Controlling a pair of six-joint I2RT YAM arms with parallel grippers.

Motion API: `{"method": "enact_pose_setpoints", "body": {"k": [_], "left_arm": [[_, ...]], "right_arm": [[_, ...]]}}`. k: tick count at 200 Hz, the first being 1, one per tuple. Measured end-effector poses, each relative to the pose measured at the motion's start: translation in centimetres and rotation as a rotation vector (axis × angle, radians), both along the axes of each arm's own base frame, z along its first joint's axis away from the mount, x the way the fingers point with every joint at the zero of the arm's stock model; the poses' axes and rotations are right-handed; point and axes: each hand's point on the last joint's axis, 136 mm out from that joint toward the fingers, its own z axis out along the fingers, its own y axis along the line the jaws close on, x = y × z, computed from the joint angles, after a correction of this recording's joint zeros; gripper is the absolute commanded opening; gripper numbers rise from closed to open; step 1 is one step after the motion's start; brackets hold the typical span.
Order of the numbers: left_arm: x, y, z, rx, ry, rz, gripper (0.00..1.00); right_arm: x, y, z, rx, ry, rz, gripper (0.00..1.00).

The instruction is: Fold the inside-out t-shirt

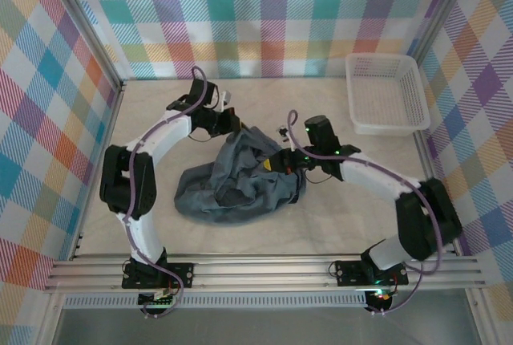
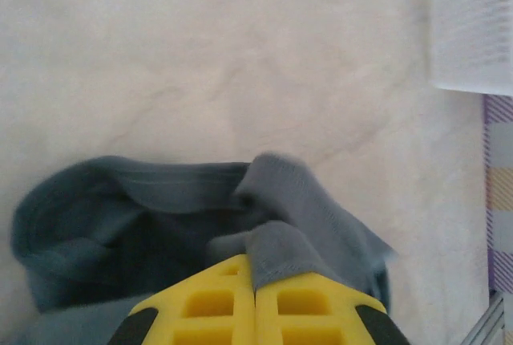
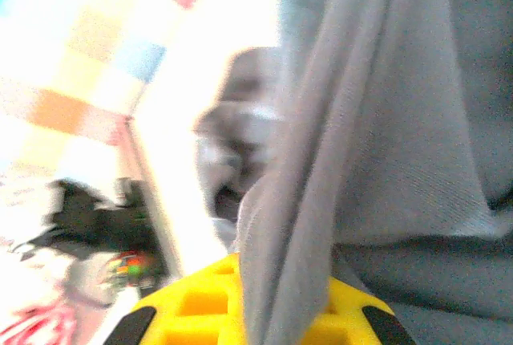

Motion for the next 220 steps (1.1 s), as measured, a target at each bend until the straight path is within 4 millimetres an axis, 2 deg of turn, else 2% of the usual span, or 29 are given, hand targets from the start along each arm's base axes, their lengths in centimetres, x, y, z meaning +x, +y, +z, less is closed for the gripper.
{"method": "enact_pose_setpoints", "body": {"k": [9,18,27,39,46,57,74,86,100,110,121,143,148,156,162,168,173,196,210,220], "left_arm": [[-0.5,0.3,-1.5,-0.004,0.043,-0.001,0.31],[-1.0,0.9,-2.5,0.009,0.065,0.016,0.43],[-1.2,1.5,-2.7,0.013,0.073,0.035,0.50],[-1.7,2.5,-1.9,0.012,0.057,0.062,0.52],[-2.4,3.1,-0.8,0.010,0.042,0.079,0.52],[-4.0,3.9,2.0,-0.012,0.000,0.118,0.51],[-7.3,4.7,7.0,-0.081,-0.089,0.178,0.34],[-9.8,4.2,9.9,-0.159,-0.154,0.193,0.33],[-12.3,2.5,11.2,-0.258,-0.159,0.177,0.39],[-13.2,1.0,10.9,-0.304,-0.135,0.153,0.48],[-13.6,-0.6,9.6,-0.332,-0.074,0.141,0.55],[-13.4,-3.2,4.8,-0.314,0.072,0.121,0.62],[-13.3,-3.5,3.8,-0.309,0.100,0.124,0.60],[-13.1,-3.9,2.5,-0.299,0.130,0.129,0.49],[-12.9,-4.2,1.7,-0.294,0.148,0.129,0.34],[-12.8,-4.4,1.2,-0.294,0.158,0.128,0.13],[-12.6,-4.6,0.9,-0.297,0.163,0.130,0.00],[-12.0,-4.9,1.5,-0.322,0.134,0.122,0.00],[-11.7,-4.6,2.9,-0.337,0.099,0.121,0.00],[-11.4,-4.3,4.4,-0.351,0.070,0.120,0.00]], "right_arm": [[-0.8,0.1,2.0,0.060,-0.029,0.028,0.00],[-1.5,0.1,3.1,0.098,-0.035,0.060,0.00],[-2.1,0.0,3.6,0.124,-0.032,0.086,0.00],[-2.4,0.1,3.8,0.145,-0.016,0.107,0.00],[-2.5,0.2,3.7,0.150,-0.003,0.119,0.00],[-2.5,0.3,3.1,0.150,0.026,0.132,0.01],[-2.5,0.5,1.9,0.138,0.073,0.145,0.02],[-2.4,0.6,1.3,0.128,0.097,0.150,0.02],[-2.2,0.8,1.1,0.126,0.113,0.156,0.03],[-2.0,0.9,1.2,0.127,0.115,0.159,0.04],[-1.9,1.0,1.5,0.132,0.113,0.163,0.04],[-1.8,1.1,1.9,0.138,0.104,0.166,0.04],[-1.8,1.2,1.9,0.138,0.104,0.166,0.04],[-1.8,1.1,1.9,0.138,0.104,0.166,0.04],[-1.8,1.1,1.9,0.138,0.104,0.166,0.05],[-1.8,1.1,1.9,0.138,0.104,0.165,0.05],[-1.7,1.1,1.9,0.136,0.102,0.163,0.05],[-1.4,0.8,1.3,0.097,0.100,0.120,0.05],[-1.2,0.1,0.5,0.061,0.081,0.072,0.04],[-1.1,-0.6,-0.2,0.039,0.077,0.037,0.07]]}}
